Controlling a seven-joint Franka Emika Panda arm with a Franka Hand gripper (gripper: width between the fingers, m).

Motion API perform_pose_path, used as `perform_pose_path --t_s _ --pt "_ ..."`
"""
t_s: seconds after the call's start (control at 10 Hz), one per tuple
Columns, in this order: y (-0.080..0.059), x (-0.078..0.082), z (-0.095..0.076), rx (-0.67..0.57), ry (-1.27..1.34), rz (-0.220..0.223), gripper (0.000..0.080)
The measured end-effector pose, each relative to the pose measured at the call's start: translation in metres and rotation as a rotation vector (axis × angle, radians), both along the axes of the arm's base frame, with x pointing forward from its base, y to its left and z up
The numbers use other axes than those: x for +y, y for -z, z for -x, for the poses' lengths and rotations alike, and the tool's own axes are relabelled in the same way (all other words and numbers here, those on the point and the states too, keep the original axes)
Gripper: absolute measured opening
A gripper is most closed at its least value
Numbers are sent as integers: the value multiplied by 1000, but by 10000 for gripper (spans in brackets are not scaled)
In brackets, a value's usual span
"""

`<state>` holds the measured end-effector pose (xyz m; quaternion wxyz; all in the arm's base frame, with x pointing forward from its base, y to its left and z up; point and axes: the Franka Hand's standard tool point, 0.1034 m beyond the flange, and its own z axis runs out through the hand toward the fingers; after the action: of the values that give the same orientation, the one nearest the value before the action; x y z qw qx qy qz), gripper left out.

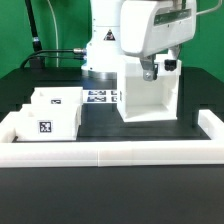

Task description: Assemble drawer

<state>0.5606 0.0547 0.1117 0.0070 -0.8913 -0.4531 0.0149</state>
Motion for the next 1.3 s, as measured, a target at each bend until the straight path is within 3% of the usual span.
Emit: perform_pose_path --t_s 0.6,0.7,0.8,1.1,1.3 --pt "-1 0 0 -9 4 -1 650" --pt "-3 1 9 -50 49 -6 650" --pt "-7 0 35 -61 122 -2 650" --pt "-15 8 76 -67 295 6 650" --pt "-17 9 82 -68 307 8 650"
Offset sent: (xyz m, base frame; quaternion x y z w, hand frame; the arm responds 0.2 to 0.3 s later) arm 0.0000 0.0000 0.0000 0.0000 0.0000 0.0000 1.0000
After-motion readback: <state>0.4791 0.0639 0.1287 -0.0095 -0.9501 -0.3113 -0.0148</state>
